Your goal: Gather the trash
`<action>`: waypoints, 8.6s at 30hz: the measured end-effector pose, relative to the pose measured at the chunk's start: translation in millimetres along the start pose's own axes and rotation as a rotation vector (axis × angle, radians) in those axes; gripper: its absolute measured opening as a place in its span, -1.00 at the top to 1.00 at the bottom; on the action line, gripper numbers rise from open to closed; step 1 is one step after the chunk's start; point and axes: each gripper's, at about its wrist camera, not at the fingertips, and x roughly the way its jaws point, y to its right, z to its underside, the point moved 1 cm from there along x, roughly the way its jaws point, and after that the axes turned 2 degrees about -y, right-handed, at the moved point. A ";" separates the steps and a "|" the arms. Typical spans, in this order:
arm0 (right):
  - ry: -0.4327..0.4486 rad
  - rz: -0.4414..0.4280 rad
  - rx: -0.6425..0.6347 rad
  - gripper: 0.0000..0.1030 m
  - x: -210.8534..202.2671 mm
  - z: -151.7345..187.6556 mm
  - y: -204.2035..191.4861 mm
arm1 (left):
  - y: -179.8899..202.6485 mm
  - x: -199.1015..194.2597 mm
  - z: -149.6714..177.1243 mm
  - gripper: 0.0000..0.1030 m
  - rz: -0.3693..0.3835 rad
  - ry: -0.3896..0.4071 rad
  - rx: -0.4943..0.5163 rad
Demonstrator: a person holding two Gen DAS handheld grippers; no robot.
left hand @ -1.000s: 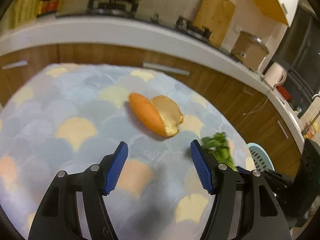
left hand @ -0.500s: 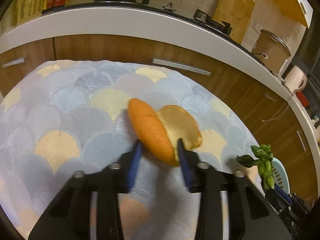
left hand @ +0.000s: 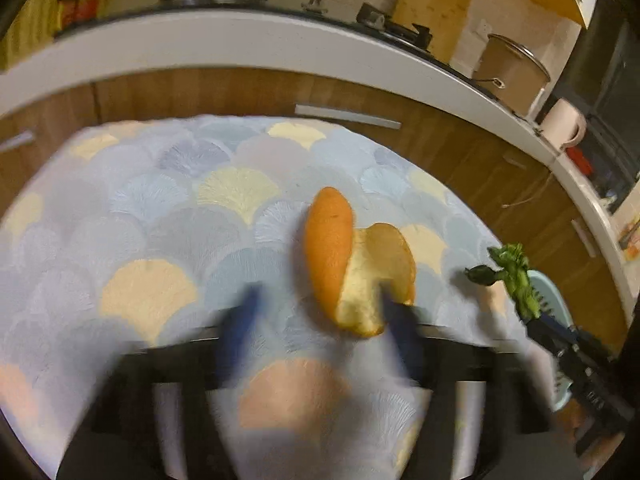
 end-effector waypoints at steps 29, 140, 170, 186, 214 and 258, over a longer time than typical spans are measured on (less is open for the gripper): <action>0.162 0.068 0.101 0.75 -77.1 8.6 41.5 | 99.2 -23.4 7.1 0.53 0.165 0.065 0.183; 0.429 0.531 0.212 -0.23 -226.3 57.8 80.8 | 240.3 -136.6 78.2 -0.85 0.032 0.424 0.257; 0.453 0.520 0.174 -0.23 -226.8 49.6 71.3 | 230.0 -137.3 72.4 -0.85 0.032 0.427 0.246; 0.463 0.518 0.172 -0.23 -229.5 47.8 68.2 | 224.1 -138.0 73.3 -0.85 0.031 0.424 0.238; 0.465 0.518 0.171 -0.23 -229.7 49.4 67.4 | 226.2 -142.1 75.5 -0.85 0.040 0.423 0.235; 0.465 0.522 0.167 -0.31 -226.4 46.7 63.9 | 234.1 -159.2 73.0 -0.86 0.011 0.490 0.253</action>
